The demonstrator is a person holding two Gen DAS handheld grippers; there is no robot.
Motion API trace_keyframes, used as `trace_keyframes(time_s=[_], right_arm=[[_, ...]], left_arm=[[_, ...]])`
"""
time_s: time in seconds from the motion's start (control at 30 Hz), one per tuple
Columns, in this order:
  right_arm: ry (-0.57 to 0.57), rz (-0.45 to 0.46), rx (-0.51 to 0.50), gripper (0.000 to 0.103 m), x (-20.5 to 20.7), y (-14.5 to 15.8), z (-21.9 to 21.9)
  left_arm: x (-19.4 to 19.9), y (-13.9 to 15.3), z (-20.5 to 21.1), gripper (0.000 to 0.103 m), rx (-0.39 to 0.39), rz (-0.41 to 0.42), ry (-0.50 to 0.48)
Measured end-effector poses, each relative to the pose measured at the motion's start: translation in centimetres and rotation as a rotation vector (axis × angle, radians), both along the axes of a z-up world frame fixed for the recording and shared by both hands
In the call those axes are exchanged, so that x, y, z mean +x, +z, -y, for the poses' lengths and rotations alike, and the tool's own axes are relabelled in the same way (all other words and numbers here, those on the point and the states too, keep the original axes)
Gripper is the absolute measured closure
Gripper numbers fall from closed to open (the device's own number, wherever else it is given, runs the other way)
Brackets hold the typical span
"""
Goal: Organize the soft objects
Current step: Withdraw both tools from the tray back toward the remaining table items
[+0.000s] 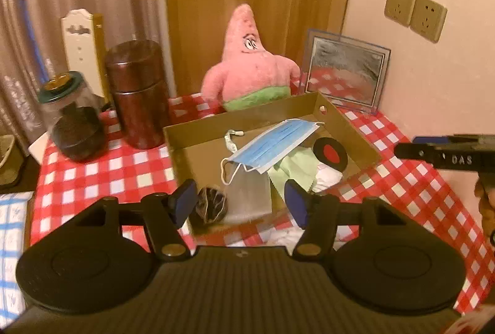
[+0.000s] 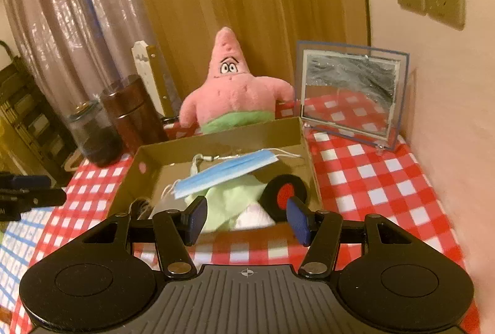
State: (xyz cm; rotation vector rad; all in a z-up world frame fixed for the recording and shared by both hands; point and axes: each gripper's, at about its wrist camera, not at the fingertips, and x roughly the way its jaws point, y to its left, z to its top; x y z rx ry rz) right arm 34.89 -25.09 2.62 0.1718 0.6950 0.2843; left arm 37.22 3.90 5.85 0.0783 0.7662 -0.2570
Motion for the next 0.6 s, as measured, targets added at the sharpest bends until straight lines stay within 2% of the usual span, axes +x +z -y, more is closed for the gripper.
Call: trace_keyframes(time_s=[0.17,0.3,0.6], right_arm=[[0.014,0.02,-0.044,0.046,-4.3,1.7,-0.8],[0.016,0.017,-0.034,0.046,-7.9,3.0,-1.2],[0.028,0.02,-0.013,0.044,-16.3,4.1,-2.1]], left_arm=[[-4.6,1.6,0.0,0.037,-0.007,0.029,0.042],[-8.3,2.4,-0.1,0.036,-0.019,0.048,0.076],[-16.4,2.4,0.1,0.026,-0.064,0.056,0.164]])
